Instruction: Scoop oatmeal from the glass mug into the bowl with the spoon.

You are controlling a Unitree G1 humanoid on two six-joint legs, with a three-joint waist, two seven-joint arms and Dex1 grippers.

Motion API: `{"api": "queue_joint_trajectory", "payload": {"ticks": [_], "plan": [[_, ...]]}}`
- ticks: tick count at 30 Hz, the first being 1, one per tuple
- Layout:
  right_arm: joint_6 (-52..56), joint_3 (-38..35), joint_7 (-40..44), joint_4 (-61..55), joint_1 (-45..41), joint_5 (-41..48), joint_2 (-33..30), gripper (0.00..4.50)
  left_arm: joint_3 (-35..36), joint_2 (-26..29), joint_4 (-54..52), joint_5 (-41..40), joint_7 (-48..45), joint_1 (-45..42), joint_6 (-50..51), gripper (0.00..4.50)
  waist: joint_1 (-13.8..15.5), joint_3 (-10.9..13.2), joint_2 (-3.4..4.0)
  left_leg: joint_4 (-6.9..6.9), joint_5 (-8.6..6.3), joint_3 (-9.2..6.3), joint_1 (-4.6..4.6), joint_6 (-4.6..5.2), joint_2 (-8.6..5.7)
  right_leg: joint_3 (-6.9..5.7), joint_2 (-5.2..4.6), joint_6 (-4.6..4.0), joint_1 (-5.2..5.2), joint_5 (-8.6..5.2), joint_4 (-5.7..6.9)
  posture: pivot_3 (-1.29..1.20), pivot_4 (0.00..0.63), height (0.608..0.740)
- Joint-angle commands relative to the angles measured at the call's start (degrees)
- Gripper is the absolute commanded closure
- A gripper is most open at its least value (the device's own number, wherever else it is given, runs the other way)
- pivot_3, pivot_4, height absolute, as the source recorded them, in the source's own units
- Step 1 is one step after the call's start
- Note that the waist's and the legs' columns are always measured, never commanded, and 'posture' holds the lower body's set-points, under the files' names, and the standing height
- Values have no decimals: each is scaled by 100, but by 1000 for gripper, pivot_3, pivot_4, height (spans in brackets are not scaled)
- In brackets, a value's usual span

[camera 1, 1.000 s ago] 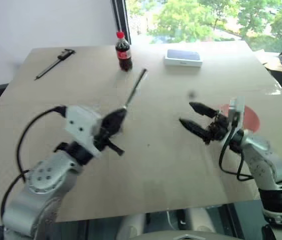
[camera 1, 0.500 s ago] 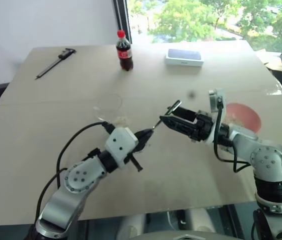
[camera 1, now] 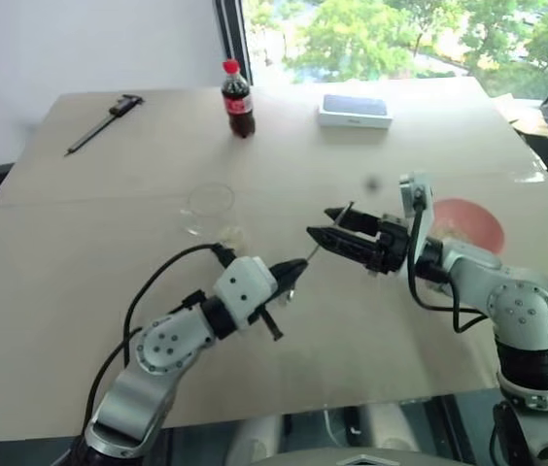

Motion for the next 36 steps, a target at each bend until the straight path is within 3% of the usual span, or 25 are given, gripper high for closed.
{"api": "queue_joint_trajectory", "payload": {"ticks": [1,13,24,27,34,36], "plan": [[-219,29,367,19,-130,-217,-58,0,138,-47,-57,-391,-217,36,-40,4374,-6,0,0,0,0,0,0,0,0,0,0,0,0,0,0,0,150,740],[-150,-43,2084,428,-321,-178,-525,0,737,34,10,-2739,-952,124,1297,4374,-13,1,2,0,0,-1,0,0,2,-1,3,0,0,0,1,0,150,740],[273,87,2817,600,-482,-161,-927,0,764,406,193,-3178,-1465,-72,1779,4374,-8,2,3,0,0,-2,0,0,2,-1,4,0,0,0,1,0,150,740],[309,75,2872,589,-490,-177,-949,795,757,387,218,-3181,-1500,-116,1775,4500,-8,2,3,0,0,-1,1,0,2,0,4,0,0,0,1,0,150,740],[358,5,2795,585,-567,-131,-889,4241,681,328,268,-3114,-1590,-145,1773,4500,-7,2,3,0,0,-1,0,0,3,0,3,0,0,0,0,0,150,740],[341,39,2847,573,-563,-197,-929,4464,680,286,308,-3109,-1591,-185,1775,4500,-7,2,3,0,0,-1,0,0,3,0,3,0,0,0,0,0,150,740]]}}
